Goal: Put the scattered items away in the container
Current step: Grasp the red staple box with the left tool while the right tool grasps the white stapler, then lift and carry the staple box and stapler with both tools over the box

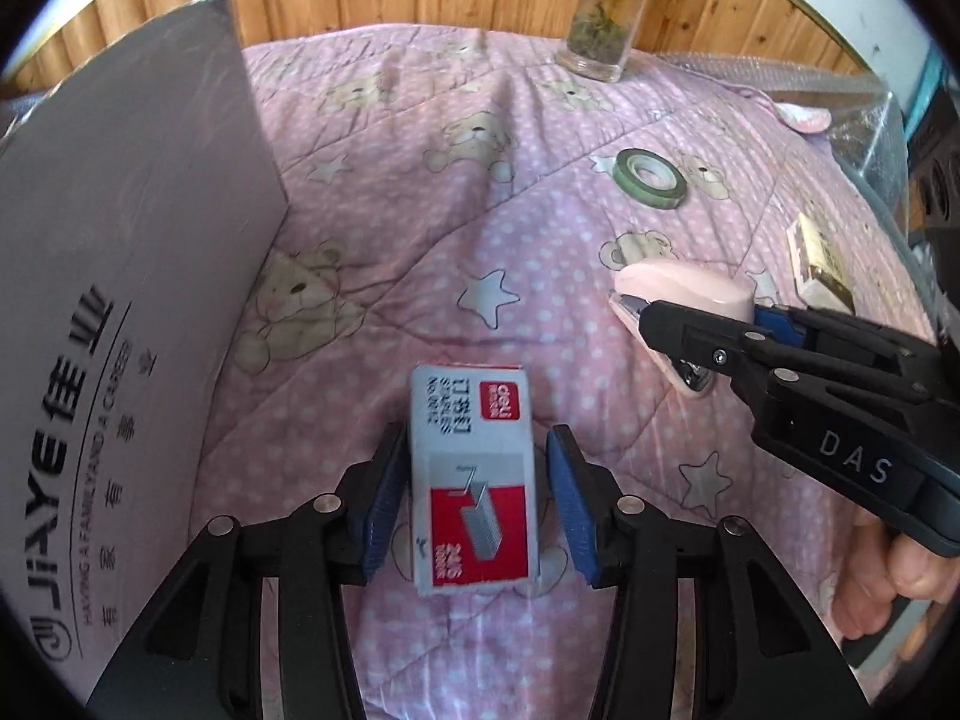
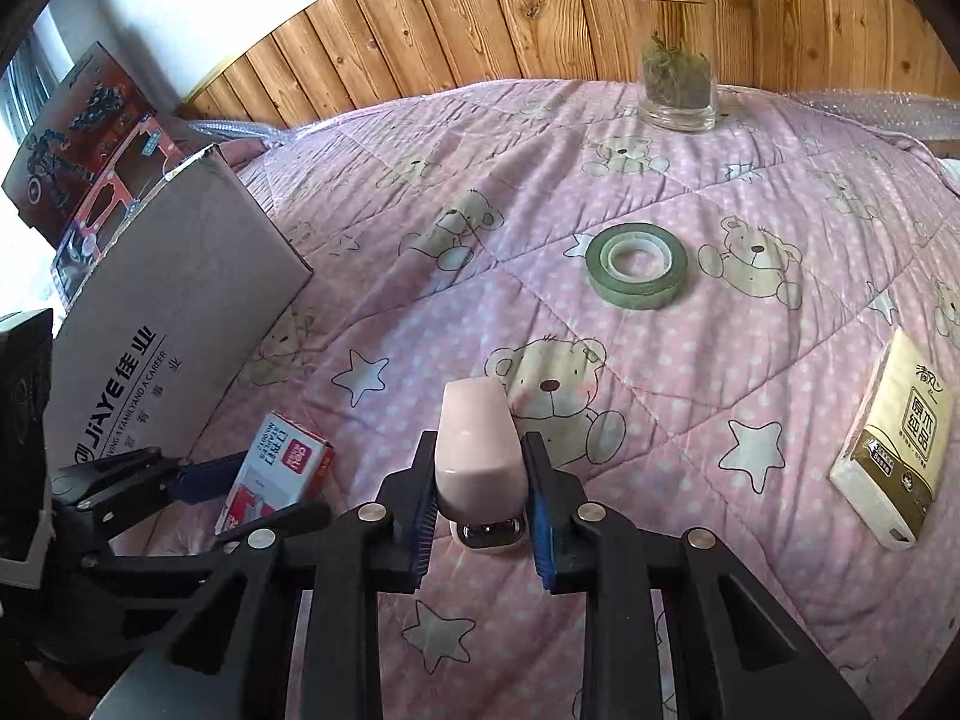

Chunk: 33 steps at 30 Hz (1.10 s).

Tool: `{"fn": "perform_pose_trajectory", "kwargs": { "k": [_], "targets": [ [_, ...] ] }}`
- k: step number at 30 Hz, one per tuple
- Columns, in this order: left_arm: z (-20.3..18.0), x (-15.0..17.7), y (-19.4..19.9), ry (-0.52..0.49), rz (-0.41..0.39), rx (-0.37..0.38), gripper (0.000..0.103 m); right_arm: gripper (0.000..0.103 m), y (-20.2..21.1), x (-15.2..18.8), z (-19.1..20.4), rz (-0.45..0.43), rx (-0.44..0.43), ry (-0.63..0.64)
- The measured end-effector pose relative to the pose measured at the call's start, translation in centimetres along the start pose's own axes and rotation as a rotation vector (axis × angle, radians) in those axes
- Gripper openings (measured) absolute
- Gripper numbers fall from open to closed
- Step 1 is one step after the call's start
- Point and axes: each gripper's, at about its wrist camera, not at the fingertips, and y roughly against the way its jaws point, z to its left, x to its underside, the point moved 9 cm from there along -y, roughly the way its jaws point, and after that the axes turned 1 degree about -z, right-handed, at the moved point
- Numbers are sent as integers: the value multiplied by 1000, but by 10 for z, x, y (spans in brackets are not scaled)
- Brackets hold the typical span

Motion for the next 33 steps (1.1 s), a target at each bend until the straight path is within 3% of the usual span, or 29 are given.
{"fn": "perform_pose_trajectory", "kwargs": {
  "k": [5, 16, 33],
  "targets": [
    [-3, 5, 15, 9, -6, 40, 39, 27, 3, -1, -4, 3, 3, -42],
    [-8, 33, 77, 17, -47, 78, 39, 27, 54, 6, 19, -58, -26, -129],
    [-16, 91, 150, -1, -76, 116, 39, 27, 102, 73, 52, -88, -22, -209]
  ]
}}
